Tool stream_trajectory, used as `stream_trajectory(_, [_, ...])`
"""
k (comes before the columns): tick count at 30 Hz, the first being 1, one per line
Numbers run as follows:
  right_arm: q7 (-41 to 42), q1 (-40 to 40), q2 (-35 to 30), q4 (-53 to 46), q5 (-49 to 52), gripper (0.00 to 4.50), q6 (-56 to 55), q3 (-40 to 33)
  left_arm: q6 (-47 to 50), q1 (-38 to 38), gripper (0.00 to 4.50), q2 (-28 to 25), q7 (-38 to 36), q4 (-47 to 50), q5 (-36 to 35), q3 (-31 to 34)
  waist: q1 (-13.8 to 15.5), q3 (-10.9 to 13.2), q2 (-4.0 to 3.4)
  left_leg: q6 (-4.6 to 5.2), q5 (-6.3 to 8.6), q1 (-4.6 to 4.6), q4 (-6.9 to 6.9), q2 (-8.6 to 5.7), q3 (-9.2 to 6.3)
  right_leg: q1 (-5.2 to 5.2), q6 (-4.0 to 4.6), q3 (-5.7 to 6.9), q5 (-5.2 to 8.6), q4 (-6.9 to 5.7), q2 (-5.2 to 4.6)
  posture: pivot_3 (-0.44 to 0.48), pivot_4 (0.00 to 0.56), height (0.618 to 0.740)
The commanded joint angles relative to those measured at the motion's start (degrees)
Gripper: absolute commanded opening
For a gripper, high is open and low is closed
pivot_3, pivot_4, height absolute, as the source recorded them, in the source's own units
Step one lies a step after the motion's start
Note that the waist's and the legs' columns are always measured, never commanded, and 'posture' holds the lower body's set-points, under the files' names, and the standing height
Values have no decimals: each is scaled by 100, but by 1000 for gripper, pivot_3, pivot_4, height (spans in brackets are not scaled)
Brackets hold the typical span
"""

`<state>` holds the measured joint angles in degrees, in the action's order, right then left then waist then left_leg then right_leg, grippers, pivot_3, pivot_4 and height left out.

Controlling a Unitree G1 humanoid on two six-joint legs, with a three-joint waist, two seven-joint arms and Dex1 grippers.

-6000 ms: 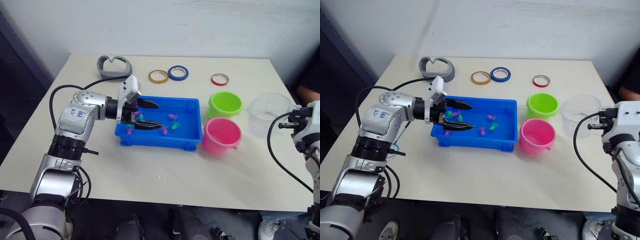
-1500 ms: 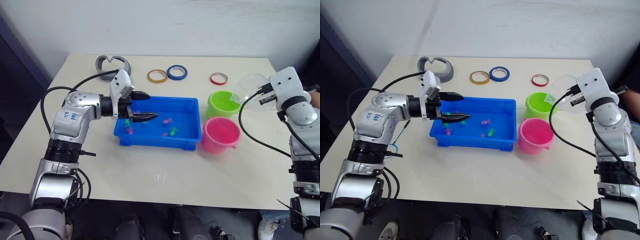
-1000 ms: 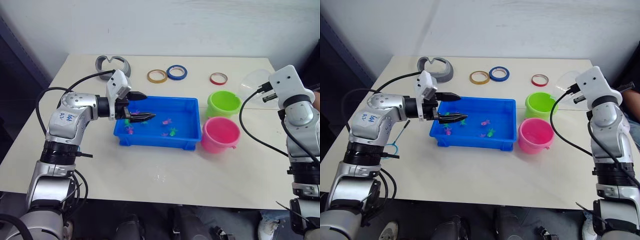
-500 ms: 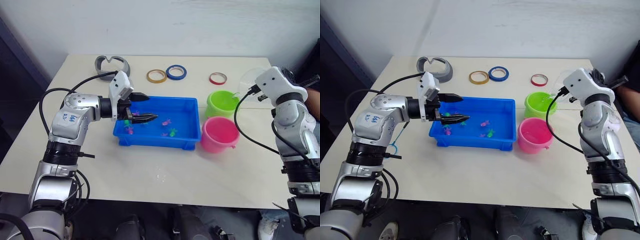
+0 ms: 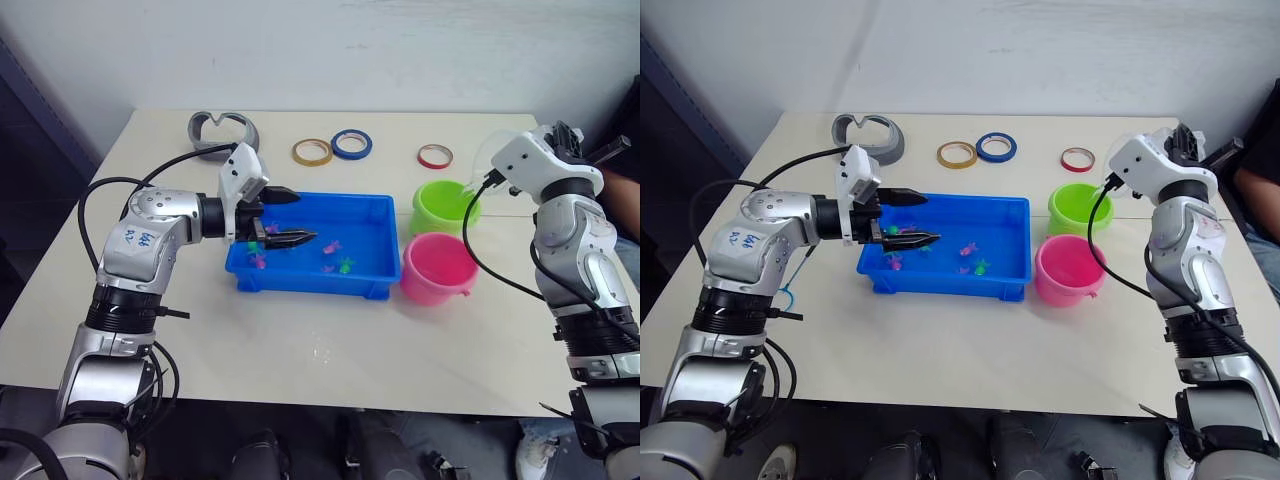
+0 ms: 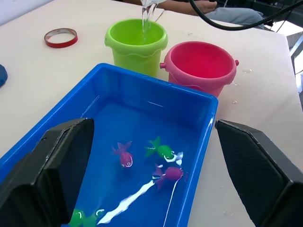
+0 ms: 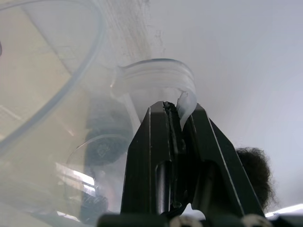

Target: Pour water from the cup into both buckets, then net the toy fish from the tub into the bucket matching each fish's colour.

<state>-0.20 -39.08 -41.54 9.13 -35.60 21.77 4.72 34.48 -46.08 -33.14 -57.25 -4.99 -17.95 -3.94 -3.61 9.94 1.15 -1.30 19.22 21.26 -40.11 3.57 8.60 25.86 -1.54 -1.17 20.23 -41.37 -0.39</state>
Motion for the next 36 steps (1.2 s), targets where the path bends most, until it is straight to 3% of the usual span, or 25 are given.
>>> stream_trajectory(1, [-183, -154, -80, -138, -287, 49, -105, -1, 12, 29, 4500, -71, 15, 224, -109, 129, 0, 0, 0, 0, 0, 0, 0, 0, 0, 0, 0, -1, 0, 0, 0, 0, 150, 693])
stream_trajectory(36, [-331, -198, -222, 111, -1310, 49, -839, 296, 103, 172, 4500, -144, 60, 409, -105, 193, -123, 0, 0, -2, -1, 1, -6, 0, 4, 5, 0, -7, 0, -10, 1, 0, 150, 693])
